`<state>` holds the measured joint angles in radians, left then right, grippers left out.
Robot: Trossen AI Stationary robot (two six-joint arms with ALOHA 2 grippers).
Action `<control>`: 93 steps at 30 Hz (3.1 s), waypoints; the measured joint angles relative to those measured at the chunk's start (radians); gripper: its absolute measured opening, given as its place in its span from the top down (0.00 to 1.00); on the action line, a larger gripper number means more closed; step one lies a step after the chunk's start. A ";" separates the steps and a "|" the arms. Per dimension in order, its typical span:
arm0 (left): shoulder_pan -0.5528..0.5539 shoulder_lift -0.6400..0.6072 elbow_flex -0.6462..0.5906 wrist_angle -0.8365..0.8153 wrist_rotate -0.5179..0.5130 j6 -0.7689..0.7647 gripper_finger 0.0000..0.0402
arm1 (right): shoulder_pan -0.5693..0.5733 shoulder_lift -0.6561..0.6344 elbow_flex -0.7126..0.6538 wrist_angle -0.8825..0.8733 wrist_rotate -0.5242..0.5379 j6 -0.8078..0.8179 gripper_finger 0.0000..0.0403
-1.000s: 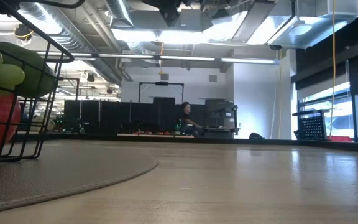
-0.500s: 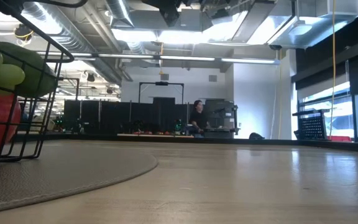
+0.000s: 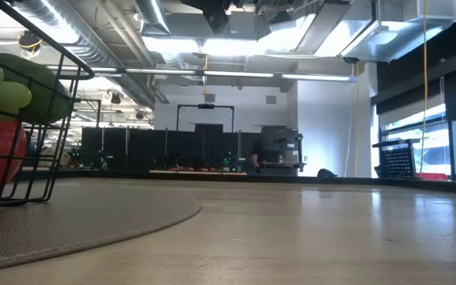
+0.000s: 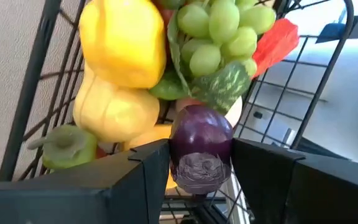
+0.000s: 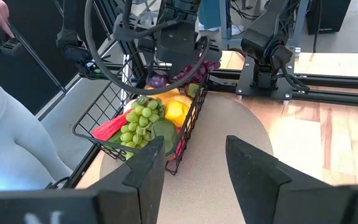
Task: Build produce basket
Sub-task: Put the purple eggplant into the wire basket, then return to Home Position
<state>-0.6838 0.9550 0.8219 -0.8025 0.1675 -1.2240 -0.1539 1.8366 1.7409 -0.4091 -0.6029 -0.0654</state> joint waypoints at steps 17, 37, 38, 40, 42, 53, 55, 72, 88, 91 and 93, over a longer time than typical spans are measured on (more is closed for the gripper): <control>-0.020 -0.002 0.000 0.017 -0.038 0.105 0.61 | 0.001 -0.007 0.000 -0.003 -0.027 -0.045 0.60; -0.021 0.016 -0.001 -0.034 -0.018 0.022 0.61 | 0.001 -0.006 0.001 -0.033 -0.073 -0.102 0.60; -0.021 0.016 -0.001 -0.028 -0.028 0.022 0.61 | 0.001 -0.006 0.000 -0.032 -0.072 -0.102 0.60; -0.022 0.016 -0.001 -0.026 -0.046 0.023 0.61 | 0.001 -0.006 0.000 -0.032 -0.072 -0.101 0.60; -0.022 0.016 -0.001 -0.027 -0.053 0.024 0.61 | 0.001 -0.006 0.001 -0.032 -0.072 -0.101 0.60; -0.021 0.016 -0.001 -0.027 -0.122 0.023 0.61 | 0.001 -0.006 0.000 -0.027 -0.071 -0.101 0.60; -0.022 0.016 -0.001 -0.027 -0.143 0.022 0.61 | 0.001 -0.006 0.000 -0.020 -0.071 -0.101 0.60; -0.021 0.016 -0.001 -0.031 -0.116 0.007 0.54 | 0.001 -0.006 0.000 -0.019 -0.070 -0.100 0.60; -0.016 -0.043 -0.001 -0.013 -0.227 0.125 0.47 | 0.001 -0.006 0.000 -0.017 -0.070 -0.100 0.60; 0.000 -0.075 -0.001 -0.016 -0.297 0.159 0.47 | 0.001 -0.006 0.000 -0.018 -0.070 -0.100 0.60; 0.008 -0.109 0.000 -0.017 -0.333 0.186 0.47 | 0.001 -0.006 0.000 -0.018 -0.070 -0.100 0.60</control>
<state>-0.6758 0.8456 0.8214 -0.8200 -0.1654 -1.0384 -0.1532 1.8309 1.7412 -0.4267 -0.6731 -0.1654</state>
